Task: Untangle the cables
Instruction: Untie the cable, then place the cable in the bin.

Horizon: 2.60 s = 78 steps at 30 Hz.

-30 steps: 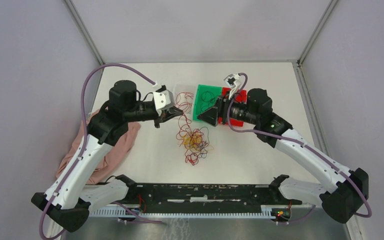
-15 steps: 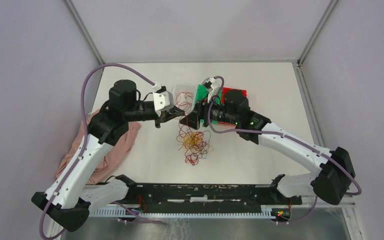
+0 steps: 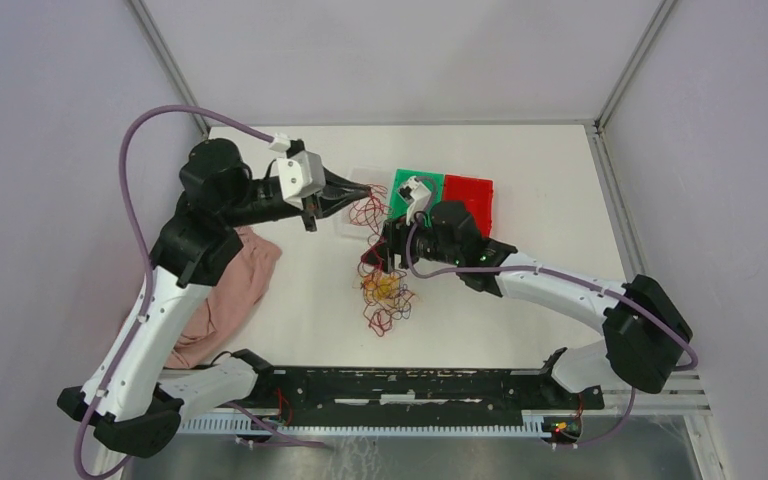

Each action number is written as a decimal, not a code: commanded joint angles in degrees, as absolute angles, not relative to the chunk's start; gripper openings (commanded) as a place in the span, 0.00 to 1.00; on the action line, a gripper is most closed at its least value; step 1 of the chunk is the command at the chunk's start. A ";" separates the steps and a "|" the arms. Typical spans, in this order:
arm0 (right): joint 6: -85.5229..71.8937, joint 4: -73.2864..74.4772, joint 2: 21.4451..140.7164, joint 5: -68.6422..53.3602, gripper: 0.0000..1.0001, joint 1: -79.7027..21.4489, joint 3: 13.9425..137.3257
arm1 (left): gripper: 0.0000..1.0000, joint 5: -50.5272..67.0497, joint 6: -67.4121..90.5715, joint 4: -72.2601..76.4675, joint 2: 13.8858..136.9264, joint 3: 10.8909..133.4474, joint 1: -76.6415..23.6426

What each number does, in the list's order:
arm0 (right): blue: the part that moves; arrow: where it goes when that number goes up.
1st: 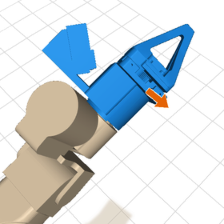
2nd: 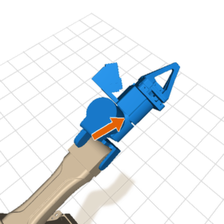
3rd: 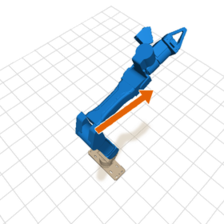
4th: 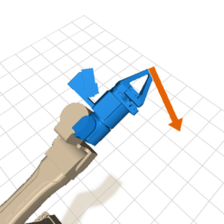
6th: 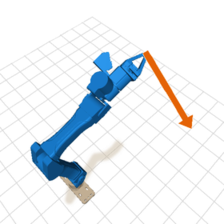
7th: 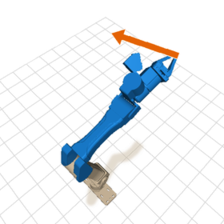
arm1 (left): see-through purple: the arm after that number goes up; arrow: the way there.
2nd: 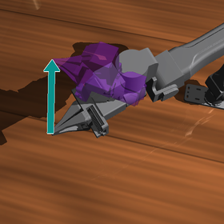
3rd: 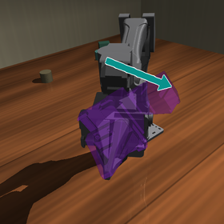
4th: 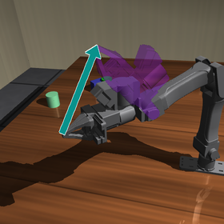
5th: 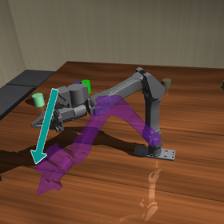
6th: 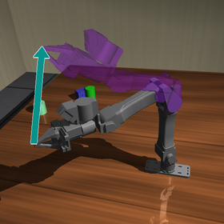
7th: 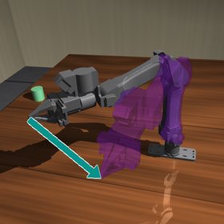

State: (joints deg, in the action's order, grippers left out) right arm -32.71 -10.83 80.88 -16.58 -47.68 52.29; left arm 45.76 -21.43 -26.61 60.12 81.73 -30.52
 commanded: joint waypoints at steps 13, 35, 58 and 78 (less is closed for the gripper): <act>-32.04 -20.31 81.47 -7.47 0.68 -47.83 39.34 | 0.03 39.46 -9.71 -10.98 63.15 95.49 -30.81; -31.22 -19.96 76.79 -4.99 0.65 -47.90 32.40 | 0.03 29.85 -13.38 -8.48 73.29 120.81 -30.82; -22.48 2.60 56.10 14.80 0.64 -47.12 39.94 | 0.03 7.70 -28.30 -8.47 71.13 78.73 -30.51; -21.94 4.60 54.58 16.36 0.61 -45.85 38.86 | 0.03 7.39 -33.36 -3.41 87.88 79.51 -23.88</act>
State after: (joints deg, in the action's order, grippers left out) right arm -22.61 5.34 56.31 15.00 -46.41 37.41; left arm 7.09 -29.08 -8.62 86.30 77.91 -25.28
